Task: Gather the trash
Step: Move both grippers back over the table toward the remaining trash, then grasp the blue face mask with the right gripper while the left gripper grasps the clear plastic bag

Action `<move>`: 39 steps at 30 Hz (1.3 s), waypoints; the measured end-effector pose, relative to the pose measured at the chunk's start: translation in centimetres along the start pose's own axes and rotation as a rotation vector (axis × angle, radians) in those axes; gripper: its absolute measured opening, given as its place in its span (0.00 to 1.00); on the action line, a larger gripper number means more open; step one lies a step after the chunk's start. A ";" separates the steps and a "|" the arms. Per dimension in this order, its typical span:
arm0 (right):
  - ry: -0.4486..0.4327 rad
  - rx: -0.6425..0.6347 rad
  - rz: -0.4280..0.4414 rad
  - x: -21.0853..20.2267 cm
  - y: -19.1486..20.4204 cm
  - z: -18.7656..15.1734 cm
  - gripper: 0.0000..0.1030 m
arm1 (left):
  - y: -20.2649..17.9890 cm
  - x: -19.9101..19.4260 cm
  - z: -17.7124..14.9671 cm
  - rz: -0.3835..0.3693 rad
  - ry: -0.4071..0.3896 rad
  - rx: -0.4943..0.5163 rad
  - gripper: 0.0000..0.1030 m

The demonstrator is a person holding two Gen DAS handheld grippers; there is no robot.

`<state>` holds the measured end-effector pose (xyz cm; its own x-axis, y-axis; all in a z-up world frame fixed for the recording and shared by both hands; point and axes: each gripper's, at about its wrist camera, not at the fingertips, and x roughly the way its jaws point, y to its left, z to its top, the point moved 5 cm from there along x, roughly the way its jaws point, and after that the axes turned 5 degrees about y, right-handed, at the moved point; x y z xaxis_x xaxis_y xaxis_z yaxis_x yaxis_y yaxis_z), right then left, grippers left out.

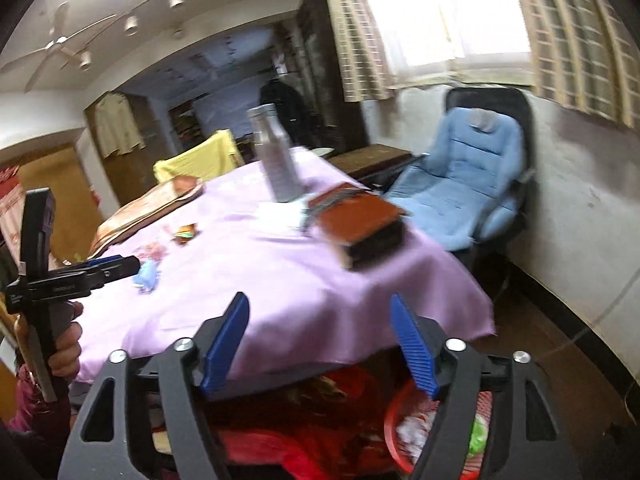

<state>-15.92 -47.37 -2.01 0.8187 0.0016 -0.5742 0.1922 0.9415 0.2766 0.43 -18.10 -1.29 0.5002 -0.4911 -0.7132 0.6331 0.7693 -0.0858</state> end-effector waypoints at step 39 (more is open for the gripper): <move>0.319 -0.243 0.312 19.7 23.2 2.9 0.90 | 26.6 10.2 2.0 0.178 0.246 -0.406 0.94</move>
<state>6.22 -26.42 -4.70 0.6034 0.3620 -0.7105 -0.1977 0.9311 0.3066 23.55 -3.46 -9.52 0.3946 -0.2648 -0.8799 0.2451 0.9532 -0.1769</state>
